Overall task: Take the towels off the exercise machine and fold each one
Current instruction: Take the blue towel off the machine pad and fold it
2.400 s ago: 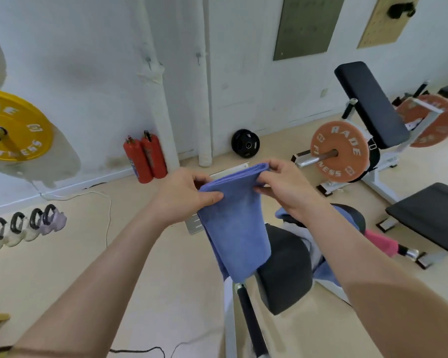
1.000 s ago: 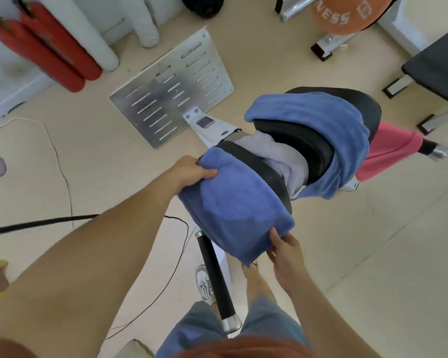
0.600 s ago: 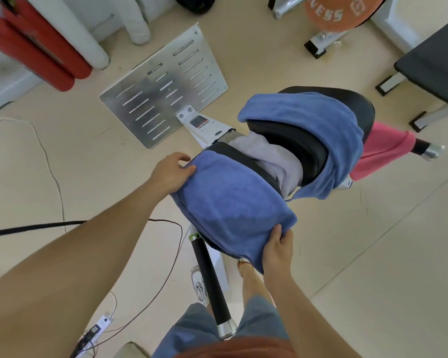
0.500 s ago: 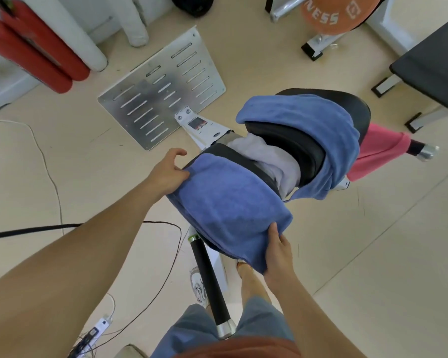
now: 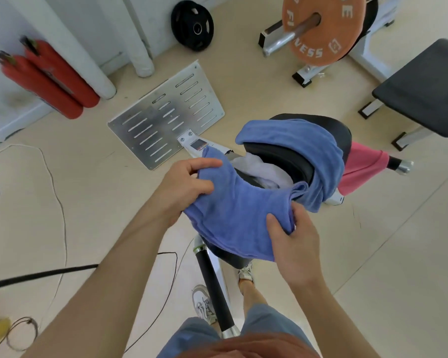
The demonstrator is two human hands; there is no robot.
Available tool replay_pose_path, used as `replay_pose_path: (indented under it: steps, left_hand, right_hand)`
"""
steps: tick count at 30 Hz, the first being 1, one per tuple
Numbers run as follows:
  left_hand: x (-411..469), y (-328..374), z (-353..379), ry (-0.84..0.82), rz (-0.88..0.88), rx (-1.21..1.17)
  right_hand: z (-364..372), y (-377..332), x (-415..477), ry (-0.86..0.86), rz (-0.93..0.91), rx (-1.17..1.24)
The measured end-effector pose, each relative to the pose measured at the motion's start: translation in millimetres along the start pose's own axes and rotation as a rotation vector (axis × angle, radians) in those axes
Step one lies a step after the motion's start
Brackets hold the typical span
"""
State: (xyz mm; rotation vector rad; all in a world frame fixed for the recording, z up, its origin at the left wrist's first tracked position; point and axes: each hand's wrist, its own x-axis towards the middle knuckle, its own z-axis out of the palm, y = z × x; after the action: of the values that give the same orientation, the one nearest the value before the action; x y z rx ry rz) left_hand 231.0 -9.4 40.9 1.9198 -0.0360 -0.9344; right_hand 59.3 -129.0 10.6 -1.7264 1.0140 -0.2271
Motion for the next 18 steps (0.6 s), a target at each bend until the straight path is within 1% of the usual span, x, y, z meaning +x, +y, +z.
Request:
replay_pose_path:
  steps: [2,5,6,8,9,10,11,13,15,16,18]
  left_hand:
    - [-26.5,12.1,22.9,0.040,0.071,-0.020]
    - [-52.6,23.9,41.5,-0.029,0.121,-0.195]
    - [-56.6,26.4,38.9,-0.052,0.110,-0.278]
    - [-63.1,30.8,26.9,-0.156,0.099,-0.459]
    - [-67.4,32.8,20.6,-0.194,0.121,-0.464]
    - [-72.4,35.4,16.3,-0.192,0.159,-0.395]
    - [-77.3,37.7,14.3,-0.151,0.206,-0.286]
    - [-83.0,42.3,12.9,0.017,0.308,-0.065]
    - [-84.3,42.8,9.7,0.158,0.447,0.102]
    - [-84.0,41.4,6.5,0.213,0.524,0.184]
    - [-83.5,39.3,-3.7,0.324,0.662,0.357]
  right_hand:
    - [1.8,-29.8,2.2,-0.113,-0.117,-0.049]
    - [1.5,-64.3,1.7,-0.260,-0.213,-0.038]
    - [-2.2,-72.9,1.5,-0.279,-0.224,-0.036]
    - [-14.3,-88.5,3.2,-0.326,-0.198,-0.010]
    - [-20.6,-94.4,5.2,-0.365,-0.169,0.032]
    - [-25.9,-99.4,6.9,-0.408,-0.150,0.076]
    - [-29.7,-103.5,8.6,-0.440,-0.144,0.099]
    - [-34.7,-110.2,11.5,-0.504,-0.135,0.105]
    - [-38.2,-118.1,11.8,-0.584,-0.114,0.114]
    - [-39.7,-120.8,12.5,-0.600,-0.110,0.103]
    - [-43.2,-125.9,14.9,-0.555,-0.133,0.039]
